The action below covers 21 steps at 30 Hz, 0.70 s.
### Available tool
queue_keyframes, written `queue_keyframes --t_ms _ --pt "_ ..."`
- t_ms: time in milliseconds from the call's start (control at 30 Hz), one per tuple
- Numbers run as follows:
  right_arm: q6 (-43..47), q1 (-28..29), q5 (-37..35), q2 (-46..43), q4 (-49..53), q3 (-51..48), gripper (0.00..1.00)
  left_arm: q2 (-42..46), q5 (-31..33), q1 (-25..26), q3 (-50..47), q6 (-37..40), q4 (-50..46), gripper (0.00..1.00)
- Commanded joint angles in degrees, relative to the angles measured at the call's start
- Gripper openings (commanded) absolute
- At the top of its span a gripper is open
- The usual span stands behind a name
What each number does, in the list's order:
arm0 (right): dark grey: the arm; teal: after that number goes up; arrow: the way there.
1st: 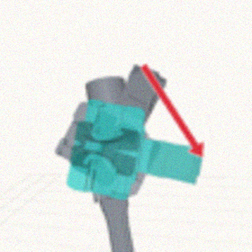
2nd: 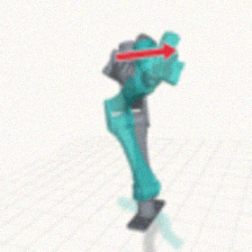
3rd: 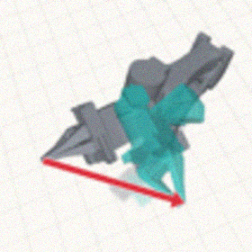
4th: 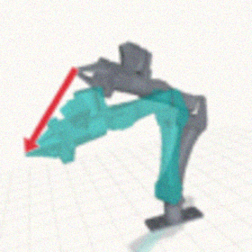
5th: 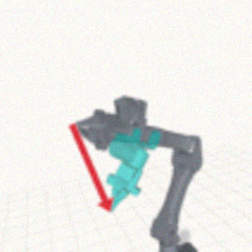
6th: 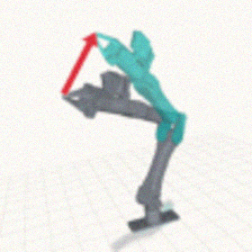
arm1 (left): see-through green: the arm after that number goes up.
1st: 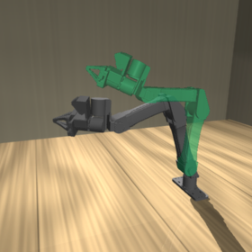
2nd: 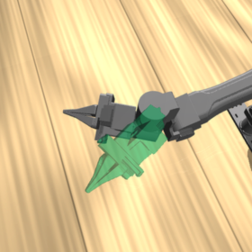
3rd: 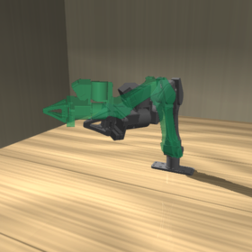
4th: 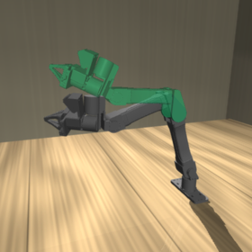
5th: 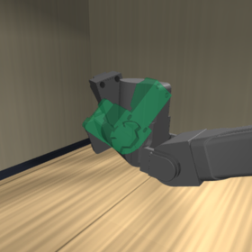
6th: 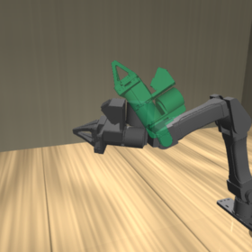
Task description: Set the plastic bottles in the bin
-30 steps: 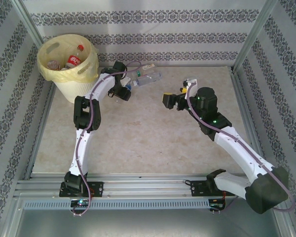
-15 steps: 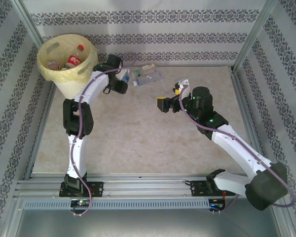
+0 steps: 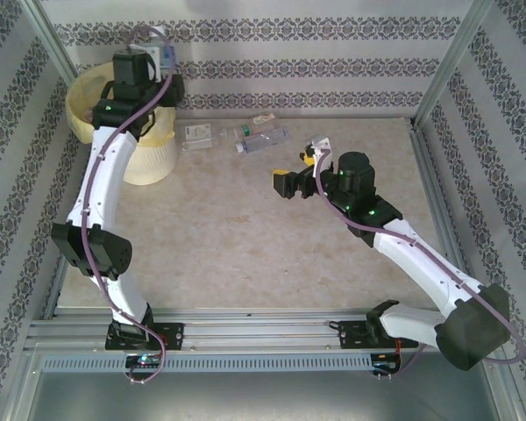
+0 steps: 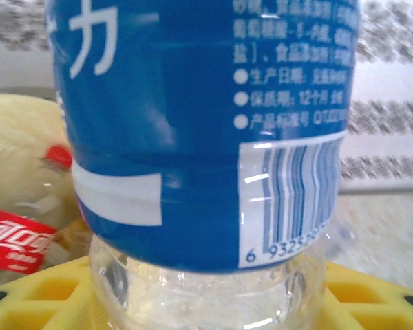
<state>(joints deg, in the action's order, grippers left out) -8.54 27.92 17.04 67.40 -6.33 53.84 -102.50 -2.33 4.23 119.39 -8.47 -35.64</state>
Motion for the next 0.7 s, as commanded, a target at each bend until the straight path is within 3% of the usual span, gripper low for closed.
queue_keyframes --t_ms 0,300,433,567,667 --pt "1.1 0.7 0.9 0.4 -2.1 1.6 0.98 -0.9 1.7 -3.6 0.1 -8.3 3.9 0.54" --pt "1.6 0.8 -0.6 -0.2 -1.5 1.9 0.98 -7.7 1.1 -8.1 4.8 -14.0 0.8 0.56" --pt "1.9 0.8 -1.0 -0.1 -1.2 2.0 0.98 -12.5 -0.7 -8.7 10.5 -14.8 -4.0 0.66" --pt "2.1 0.8 -1.1 -0.1 -1.0 2.1 0.98 -16.0 -2.8 -8.8 16.9 -14.4 -8.5 0.83" --pt "2.1 0.8 -1.7 0.1 -1.0 2.0 0.98 -15.9 -4.2 -8.8 17.7 -14.2 -8.5 0.87"
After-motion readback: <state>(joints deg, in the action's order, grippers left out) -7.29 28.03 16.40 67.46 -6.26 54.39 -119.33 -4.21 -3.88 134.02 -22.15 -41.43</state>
